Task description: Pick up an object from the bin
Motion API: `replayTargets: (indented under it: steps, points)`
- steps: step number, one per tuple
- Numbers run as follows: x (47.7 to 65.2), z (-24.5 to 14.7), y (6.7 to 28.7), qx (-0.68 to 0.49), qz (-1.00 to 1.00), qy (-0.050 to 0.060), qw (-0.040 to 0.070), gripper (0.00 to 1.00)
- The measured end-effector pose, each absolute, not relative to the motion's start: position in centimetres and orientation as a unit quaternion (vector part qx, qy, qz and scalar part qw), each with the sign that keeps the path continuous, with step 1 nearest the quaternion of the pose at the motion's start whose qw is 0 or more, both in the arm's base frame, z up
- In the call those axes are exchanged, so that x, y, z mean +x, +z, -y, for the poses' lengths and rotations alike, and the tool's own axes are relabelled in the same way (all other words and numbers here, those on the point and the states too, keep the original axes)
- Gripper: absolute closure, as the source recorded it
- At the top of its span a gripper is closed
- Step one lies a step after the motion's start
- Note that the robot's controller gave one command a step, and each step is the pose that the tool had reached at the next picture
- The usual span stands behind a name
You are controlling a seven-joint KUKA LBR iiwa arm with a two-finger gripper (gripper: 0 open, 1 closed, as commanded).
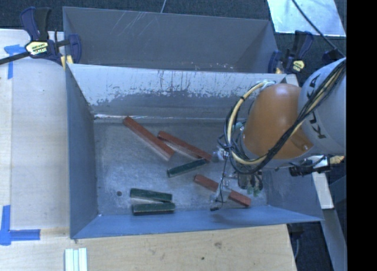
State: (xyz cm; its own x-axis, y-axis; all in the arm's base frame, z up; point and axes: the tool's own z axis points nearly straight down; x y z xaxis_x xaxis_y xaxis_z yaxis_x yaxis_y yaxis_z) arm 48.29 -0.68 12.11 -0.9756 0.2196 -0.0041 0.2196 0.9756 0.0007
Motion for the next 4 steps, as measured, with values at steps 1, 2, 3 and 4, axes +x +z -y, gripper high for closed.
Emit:
replayTargets:
  steps: [1,2,3,4]
  points:
    - [50.0,2.0,7.1,0.097,-0.995,0.000,0.002,0.00]
    - [48.5,0.6,7.2,0.216,-0.976,0.000,0.005,1.00]
    - [48.5,0.6,7.2,0.216,-0.976,0.000,0.005,1.00]
    - [48.4,0.6,7.5,0.216,-0.976,0.000,0.003,1.00]
